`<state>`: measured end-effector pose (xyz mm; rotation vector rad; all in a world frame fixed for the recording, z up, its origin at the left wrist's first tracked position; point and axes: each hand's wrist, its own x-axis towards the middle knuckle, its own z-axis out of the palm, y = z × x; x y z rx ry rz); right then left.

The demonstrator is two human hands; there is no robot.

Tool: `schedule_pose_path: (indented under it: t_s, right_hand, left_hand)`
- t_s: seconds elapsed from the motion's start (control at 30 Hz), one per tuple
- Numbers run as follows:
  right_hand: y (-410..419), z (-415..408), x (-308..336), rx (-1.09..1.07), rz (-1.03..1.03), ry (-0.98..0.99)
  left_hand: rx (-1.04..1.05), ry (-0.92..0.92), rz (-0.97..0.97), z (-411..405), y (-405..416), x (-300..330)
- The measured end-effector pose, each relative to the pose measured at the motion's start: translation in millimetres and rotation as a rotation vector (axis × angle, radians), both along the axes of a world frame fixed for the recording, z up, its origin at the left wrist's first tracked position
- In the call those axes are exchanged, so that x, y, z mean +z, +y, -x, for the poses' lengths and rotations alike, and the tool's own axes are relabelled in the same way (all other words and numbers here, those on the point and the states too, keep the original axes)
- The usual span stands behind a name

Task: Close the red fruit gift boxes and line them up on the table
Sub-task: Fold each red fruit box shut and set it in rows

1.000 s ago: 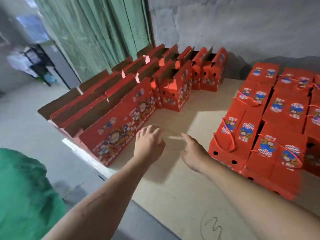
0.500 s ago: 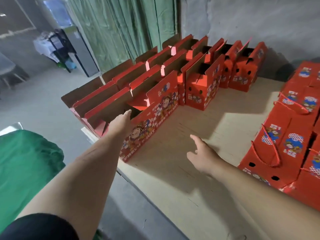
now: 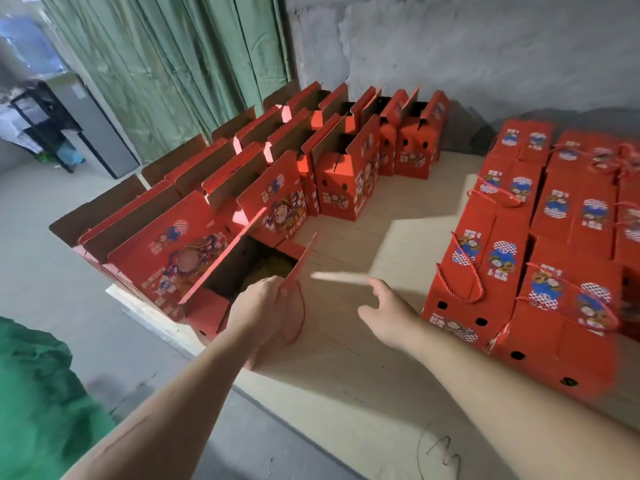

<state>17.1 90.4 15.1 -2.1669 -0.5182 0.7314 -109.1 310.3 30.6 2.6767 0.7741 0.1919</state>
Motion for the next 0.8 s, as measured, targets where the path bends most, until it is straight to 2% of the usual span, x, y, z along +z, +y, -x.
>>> schedule_pose_path:
  t_s: [0.2, 0.37, 0.53, 0.7, 0.8]
  right_hand:
    - [-25.0, 3.3, -5.0, -0.08, -0.088, 0.079]
    - [-82.8, 0.8, -4.0, -0.387, -0.285, 0.104]
    - [-163.6, 22.4, -3.3, -0.543, -0.401, 0.089]
    - [-216.4, 42.1, -7.3, -0.847, -0.518, -0.034]
    - [-247.2, 33.4, -3.5, -0.9, -0.567, -0.014]
  left_hand:
    - [-0.172, -0.013, 0.1, 4.0, -67.2, -2.3]
    - [-0.458, 0.007, 0.128, 25.3, -131.2, 2.7]
    - [-0.678, 0.008, 0.247, 35.8, -184.8, 15.5]
    - [-0.725, 0.019, 0.525, 36.1, -275.6, 15.0]
    - [-0.699, 0.047, 0.577, 29.4, -336.9, 16.2]
